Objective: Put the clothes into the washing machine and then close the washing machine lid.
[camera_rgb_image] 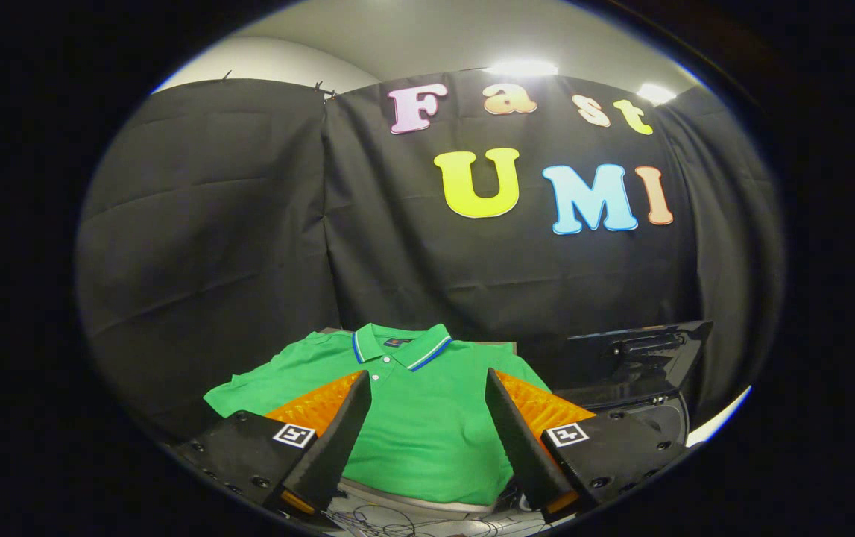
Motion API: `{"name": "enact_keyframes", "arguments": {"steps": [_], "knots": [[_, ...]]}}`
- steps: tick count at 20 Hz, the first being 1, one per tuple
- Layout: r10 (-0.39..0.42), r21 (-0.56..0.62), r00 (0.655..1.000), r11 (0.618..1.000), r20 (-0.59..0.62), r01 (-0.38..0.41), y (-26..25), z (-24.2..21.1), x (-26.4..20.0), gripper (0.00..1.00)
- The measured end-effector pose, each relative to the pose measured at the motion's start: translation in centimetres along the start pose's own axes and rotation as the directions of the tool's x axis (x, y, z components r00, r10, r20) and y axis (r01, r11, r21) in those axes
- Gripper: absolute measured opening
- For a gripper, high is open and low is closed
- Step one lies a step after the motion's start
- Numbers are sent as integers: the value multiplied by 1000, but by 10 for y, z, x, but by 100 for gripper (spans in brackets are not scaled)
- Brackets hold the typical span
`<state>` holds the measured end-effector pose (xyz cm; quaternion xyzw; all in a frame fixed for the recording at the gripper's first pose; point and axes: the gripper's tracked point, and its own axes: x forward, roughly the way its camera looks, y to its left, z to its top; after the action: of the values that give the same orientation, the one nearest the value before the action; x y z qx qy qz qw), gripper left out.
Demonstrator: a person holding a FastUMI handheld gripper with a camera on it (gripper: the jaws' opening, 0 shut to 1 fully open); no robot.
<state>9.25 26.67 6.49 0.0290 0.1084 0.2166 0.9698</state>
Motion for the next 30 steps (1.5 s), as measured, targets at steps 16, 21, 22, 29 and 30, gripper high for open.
{"name": "enact_keyframes", "arguments": {"steps": [16,21,22,29,30], "knots": [[89,57,956,995,-279,-76,62,-26,80,98],[91,43,919,996,-385,-81,70,-51,102,98],[90,30,912,996,-400,-85,70,-54,106,98],[81,-19,889,995,-452,-100,76,-70,113,99],[82,-23,887,994,-455,-104,76,-69,115,98]]}}
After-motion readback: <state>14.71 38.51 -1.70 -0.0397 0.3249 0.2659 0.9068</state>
